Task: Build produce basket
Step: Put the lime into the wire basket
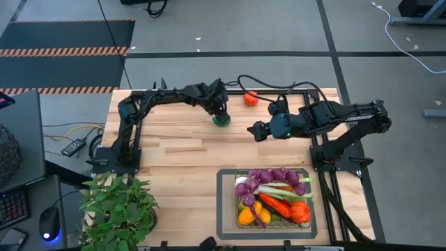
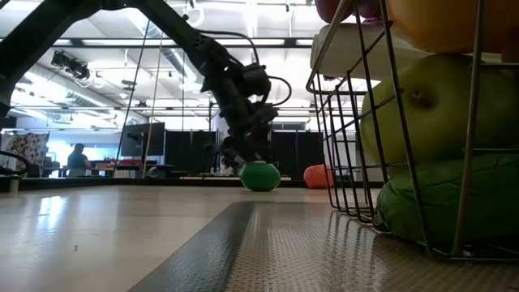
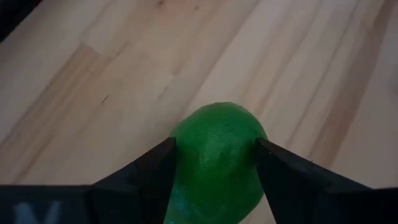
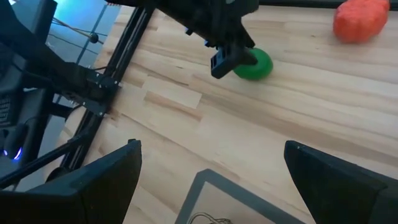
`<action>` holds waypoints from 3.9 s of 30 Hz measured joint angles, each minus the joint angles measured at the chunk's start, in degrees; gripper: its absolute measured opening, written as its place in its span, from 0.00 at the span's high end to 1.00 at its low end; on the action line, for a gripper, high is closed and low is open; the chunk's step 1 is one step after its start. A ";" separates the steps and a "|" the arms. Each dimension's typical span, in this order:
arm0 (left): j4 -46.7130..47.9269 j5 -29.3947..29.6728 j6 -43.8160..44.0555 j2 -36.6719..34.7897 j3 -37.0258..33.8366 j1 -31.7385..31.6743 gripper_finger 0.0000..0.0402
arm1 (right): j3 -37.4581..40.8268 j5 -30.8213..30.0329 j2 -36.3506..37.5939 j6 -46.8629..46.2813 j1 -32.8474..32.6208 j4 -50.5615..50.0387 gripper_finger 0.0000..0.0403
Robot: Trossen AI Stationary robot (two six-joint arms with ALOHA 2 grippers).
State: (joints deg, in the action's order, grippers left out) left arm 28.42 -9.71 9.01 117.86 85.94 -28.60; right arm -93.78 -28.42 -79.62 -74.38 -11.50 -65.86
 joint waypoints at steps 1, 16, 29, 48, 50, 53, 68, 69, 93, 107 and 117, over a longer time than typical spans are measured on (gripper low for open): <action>0.58 0.15 -0.54 0.00 0.01 0.45 0.44 | 0.00 0.09 -0.11 0.01 -0.10 0.13 0.02; 9.48 -8.74 2.99 1.19 0.17 3.42 0.37 | 0.00 2.54 -1.92 1.06 -0.27 1.18 0.02; 15.17 -15.97 12.43 1.37 -0.04 7.85 0.39 | 0.00 3.92 -1.92 3.98 -0.82 1.24 0.02; 9.94 -25.34 21.88 -0.67 -0.17 11.38 0.58 | 0.00 4.49 -1.92 7.11 -3.53 -0.13 0.02; 9.66 -25.60 22.10 -2.05 -0.13 10.79 0.61 | 0.00 4.48 -1.92 7.11 -3.90 -0.35 0.02; 9.86 -25.78 21.91 -3.81 -0.10 9.51 0.65 | 0.00 4.47 -1.92 7.10 -4.36 -0.29 0.02; 10.45 -22.40 9.32 -24.02 -0.01 0.37 0.68 | 0.02 14.91 -11.73 27.48 0.26 3.15 0.02; 10.71 -20.73 7.92 -25.78 -0.01 0.37 0.69 | 0.02 15.30 -12.87 29.25 0.70 3.34 0.02; 20.13 -4.94 4.23 -47.13 0.03 4.11 0.69 | 0.02 26.18 -31.83 47.62 9.08 19.80 0.01; 24.24 -4.83 1.66 -47.34 0.03 4.11 0.69 | 0.02 27.77 -37.95 49.08 12.32 22.77 0.01; 25.12 -4.86 -0.68 -47.32 0.03 4.02 0.69 | -0.11 28.18 -41.36 49.08 12.45 24.26 0.01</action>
State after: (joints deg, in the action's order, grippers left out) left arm 53.54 -14.57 8.33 70.54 85.97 -24.58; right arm -93.89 -0.24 -120.98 -25.30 0.95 -41.60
